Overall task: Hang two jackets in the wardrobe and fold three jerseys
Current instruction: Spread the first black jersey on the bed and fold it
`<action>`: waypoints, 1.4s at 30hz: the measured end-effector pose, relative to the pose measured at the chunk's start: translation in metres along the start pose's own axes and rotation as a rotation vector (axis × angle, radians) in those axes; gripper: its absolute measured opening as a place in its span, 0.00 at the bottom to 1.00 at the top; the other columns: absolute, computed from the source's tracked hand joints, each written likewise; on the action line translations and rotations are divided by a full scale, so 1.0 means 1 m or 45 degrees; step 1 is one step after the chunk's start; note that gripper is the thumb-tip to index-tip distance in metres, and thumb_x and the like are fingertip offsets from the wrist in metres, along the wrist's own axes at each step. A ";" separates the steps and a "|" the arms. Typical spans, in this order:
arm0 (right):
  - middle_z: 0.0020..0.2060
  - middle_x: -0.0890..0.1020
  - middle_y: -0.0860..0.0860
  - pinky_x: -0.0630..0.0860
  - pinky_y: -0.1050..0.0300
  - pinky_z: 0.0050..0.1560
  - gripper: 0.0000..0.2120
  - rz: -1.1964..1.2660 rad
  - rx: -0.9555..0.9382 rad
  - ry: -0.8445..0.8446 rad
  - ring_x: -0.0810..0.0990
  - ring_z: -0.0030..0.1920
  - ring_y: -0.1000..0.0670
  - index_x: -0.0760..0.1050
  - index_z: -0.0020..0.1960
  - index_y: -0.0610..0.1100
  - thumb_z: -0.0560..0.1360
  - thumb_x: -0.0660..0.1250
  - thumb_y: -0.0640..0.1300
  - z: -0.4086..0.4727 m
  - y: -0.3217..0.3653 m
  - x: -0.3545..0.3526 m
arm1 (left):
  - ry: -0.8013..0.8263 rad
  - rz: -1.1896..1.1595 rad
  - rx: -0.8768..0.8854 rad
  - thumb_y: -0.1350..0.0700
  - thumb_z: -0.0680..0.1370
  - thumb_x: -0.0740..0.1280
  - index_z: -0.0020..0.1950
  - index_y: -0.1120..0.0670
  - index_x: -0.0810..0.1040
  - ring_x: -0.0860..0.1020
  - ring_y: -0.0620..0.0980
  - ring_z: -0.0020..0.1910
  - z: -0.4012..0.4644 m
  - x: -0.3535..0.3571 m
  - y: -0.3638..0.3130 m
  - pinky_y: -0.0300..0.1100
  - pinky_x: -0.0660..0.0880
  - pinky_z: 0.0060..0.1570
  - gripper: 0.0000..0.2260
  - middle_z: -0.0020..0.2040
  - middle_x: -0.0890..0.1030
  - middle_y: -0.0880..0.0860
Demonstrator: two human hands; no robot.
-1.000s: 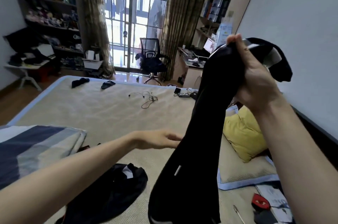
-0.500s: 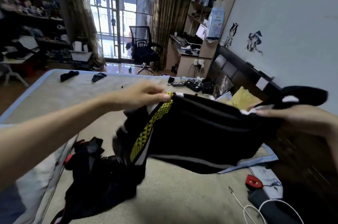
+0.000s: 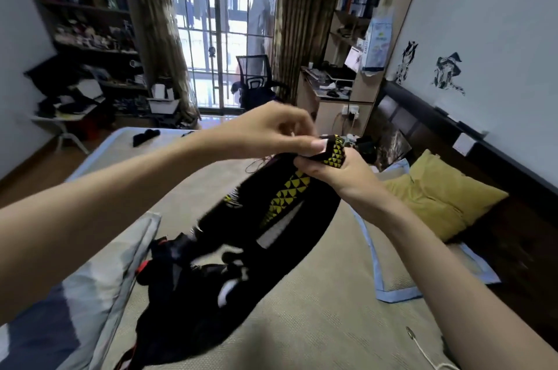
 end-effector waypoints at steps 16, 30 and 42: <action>0.42 0.86 0.48 0.84 0.58 0.45 0.09 0.405 0.101 -0.225 0.86 0.42 0.50 0.83 0.49 0.42 0.72 0.72 0.46 -0.008 0.008 -0.037 | 0.254 -0.476 -0.493 0.52 0.78 0.72 0.66 0.50 0.76 0.79 0.49 0.64 -0.081 0.054 0.113 0.49 0.76 0.64 0.17 0.64 0.81 0.48; 0.55 0.86 0.50 0.81 0.57 0.53 0.32 -0.326 0.682 0.626 0.84 0.54 0.52 0.82 0.63 0.49 0.66 0.78 0.66 -0.073 -0.020 -0.091 | -0.193 -0.047 -0.168 0.57 0.80 0.65 0.50 0.36 0.77 0.76 0.32 0.46 -0.031 0.009 0.070 0.29 0.71 0.49 0.13 0.45 0.81 0.37; 0.43 0.88 0.51 0.83 0.59 0.48 0.17 0.950 0.367 0.586 0.87 0.45 0.54 0.89 0.47 0.47 0.59 0.83 0.49 -0.033 -0.013 0.022 | 0.166 -0.032 0.117 0.60 0.77 0.73 0.45 0.57 0.83 0.80 0.40 0.39 0.012 -0.001 -0.051 0.32 0.73 0.39 0.02 0.38 0.83 0.48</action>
Point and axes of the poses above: each hand's wrist, its own z-axis towards the middle knuckle, its own x-axis out of the palm, y = z × x, the point moved 5 cm from there along z, towards the middle knuckle
